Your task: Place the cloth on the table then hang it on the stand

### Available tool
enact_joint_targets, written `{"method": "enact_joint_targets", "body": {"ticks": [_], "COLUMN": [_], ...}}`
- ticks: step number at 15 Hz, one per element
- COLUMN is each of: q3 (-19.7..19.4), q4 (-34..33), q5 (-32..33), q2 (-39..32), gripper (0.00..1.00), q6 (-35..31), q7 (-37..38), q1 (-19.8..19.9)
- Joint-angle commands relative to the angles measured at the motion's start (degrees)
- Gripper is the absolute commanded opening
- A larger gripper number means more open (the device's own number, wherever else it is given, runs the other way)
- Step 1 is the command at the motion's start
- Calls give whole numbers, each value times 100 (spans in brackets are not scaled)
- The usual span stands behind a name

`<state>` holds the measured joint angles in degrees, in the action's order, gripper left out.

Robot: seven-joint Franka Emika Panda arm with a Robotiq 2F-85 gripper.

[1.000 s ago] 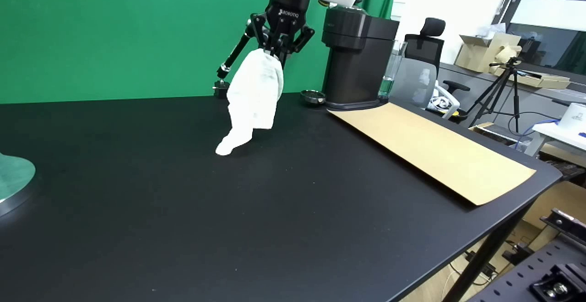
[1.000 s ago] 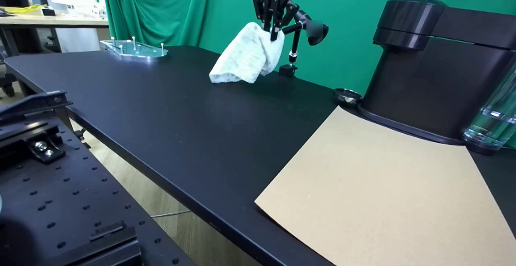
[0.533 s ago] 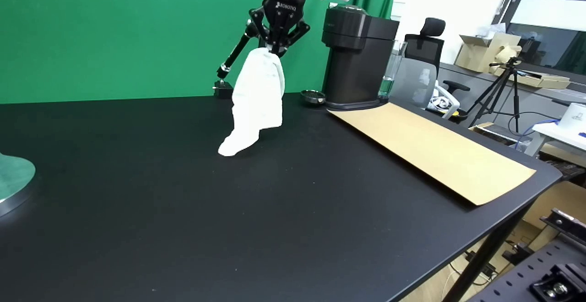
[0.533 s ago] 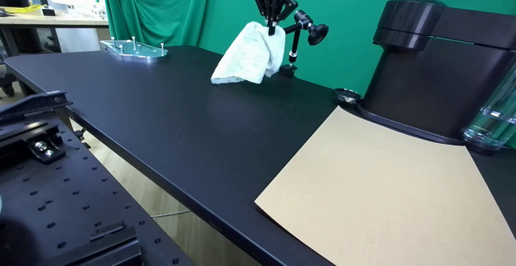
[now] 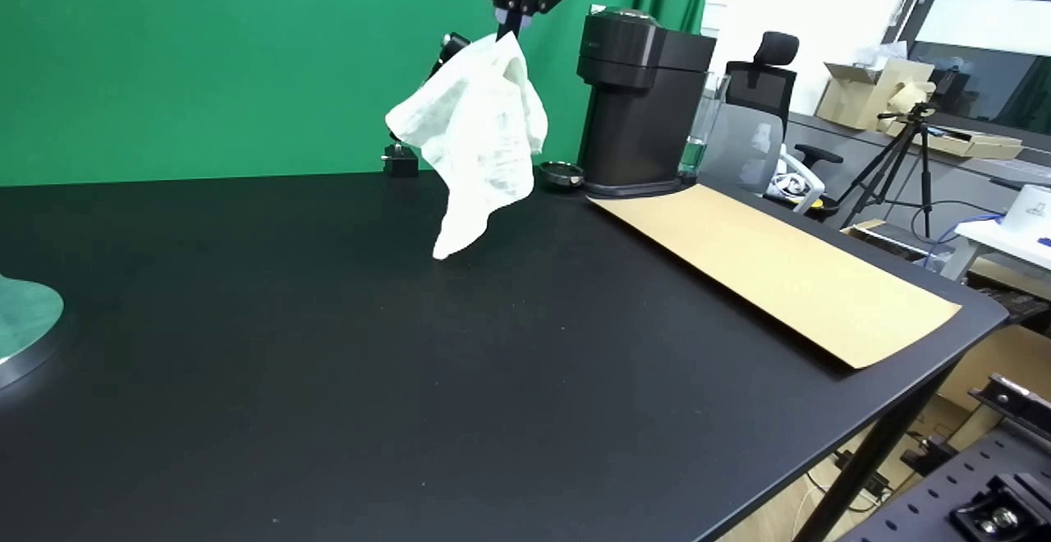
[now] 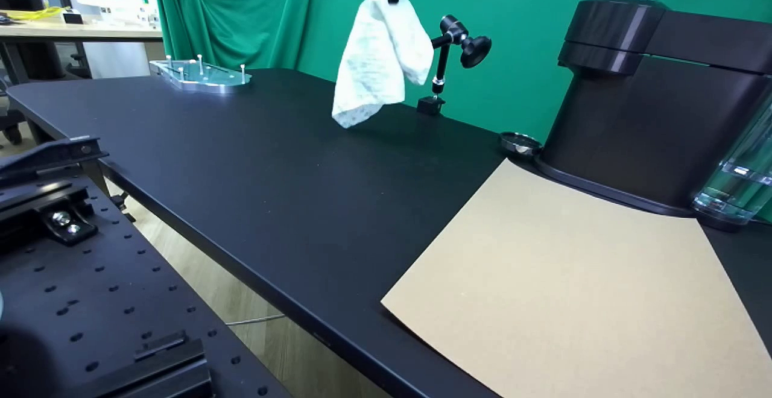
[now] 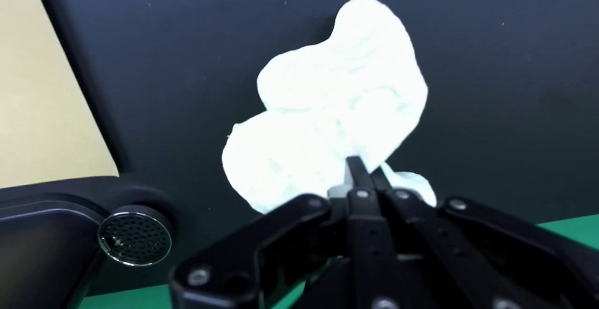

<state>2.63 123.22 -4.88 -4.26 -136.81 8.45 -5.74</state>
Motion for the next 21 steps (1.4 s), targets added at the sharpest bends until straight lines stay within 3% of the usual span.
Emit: {"method": "enact_joint_targets", "body": {"ticks": [1, 6, 11, 12, 13, 21], "q3": [92, 85, 10, -6, -26, -70], "q4": [741, 1091, 1301, 1324, 1357, 1523], "q5": [-90, -82, 198, 233, 289, 1117], "q2": [1209, 1907, 1609, 1516, 1414, 1049], "gripper": [0, 0, 0, 26, 27, 82], "q6": [671, 1280, 1337, 1406, 1443, 1427], "q7": [161, 76, -211, -252, -301, -530], "q1": [32, 127, 335, 368, 404, 508]}}
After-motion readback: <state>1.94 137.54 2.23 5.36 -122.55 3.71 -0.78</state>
